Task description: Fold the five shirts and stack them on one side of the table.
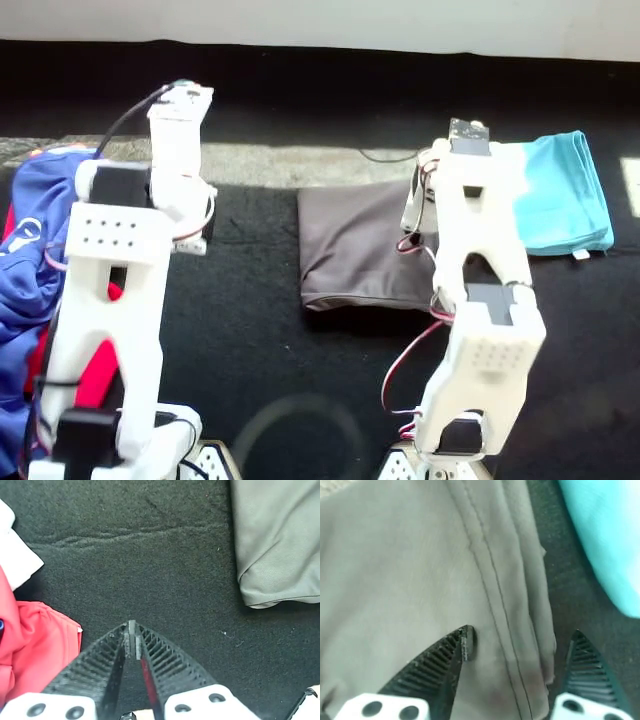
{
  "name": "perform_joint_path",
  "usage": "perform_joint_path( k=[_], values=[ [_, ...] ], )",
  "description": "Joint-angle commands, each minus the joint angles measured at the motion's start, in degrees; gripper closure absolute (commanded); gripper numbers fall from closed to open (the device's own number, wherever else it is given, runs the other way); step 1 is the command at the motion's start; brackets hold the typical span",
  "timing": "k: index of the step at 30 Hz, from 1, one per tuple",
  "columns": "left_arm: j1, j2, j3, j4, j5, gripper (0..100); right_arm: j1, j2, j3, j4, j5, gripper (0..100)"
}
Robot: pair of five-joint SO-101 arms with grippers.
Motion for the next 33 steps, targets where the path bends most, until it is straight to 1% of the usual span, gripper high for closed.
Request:
perform_joint_path(
  k=[1, 6, 7, 8, 11, 13, 15, 18, 21, 25, 27, 29, 33],
  values=[
    [-0.3, -5.0, 3.5, -2.5, -0.5, 99, -0.5, 4.3, -5.4, 0.3, -0.6, 69.7],
    [-0.4, -7.6, 6.5, -2.6, -0.5, 99, -0.9, 11.1, -8.4, 0.7, -0.2, 70.1],
    [-0.5, -7.9, 7.1, -2.7, -0.5, 99, -1.2, 12.1, -8.4, 0.8, -0.2, 72.1],
    [-0.6, -8.0, 7.5, -2.7, -0.5, 99, -1.5, 12.9, -8.4, 0.8, -0.2, 76.7],
    [-0.6, -7.7, 7.9, -2.8, -0.5, 99, -2.4, 14.8, -8.7, 0.7, -0.1, 99.7],
    [-0.6, -7.7, 8.0, -3.6, -0.6, 99, -3.0, 15.0, -8.6, 0.8, -0.1, 96.7],
    [-0.6, -7.7, 8.0, -4.2, -0.6, 99, -3.0, 14.8, -9.0, 1.5, -0.1, 99.5],
    [-0.6, -7.6, 8.0, -4.9, -0.6, 99, -2.9, 13.3, -13.1, 4.9, 0.0, 99.1],
    [-0.7, -7.6, 8.9, -5.9, -0.6, 99, -2.2, 8.7, -18.6, 9.5, 0.9, 99.1],
    [-4.2, -7.7, 14.1, -10.9, -0.6, 99, -1.6, 1.3, -28.1, 15.6, 10.2, 99.1],
    [-6.9, -7.7, 16.9, -14.2, -0.6, 99, 0.1, -1.2, -32.7, 18.3, 14.9, 99.1],
    [-9.5, -7.7, 19.4, -17.0, -0.6, 99, 2.4, -2.4, -36.3, 20.0, 19.7, 99.1],
    [-11.9, -7.8, 22.6, -20.1, -0.6, 99, 8.6, -3.1, -39.7, 19.9, 28.7, 99.1]
  ],
)
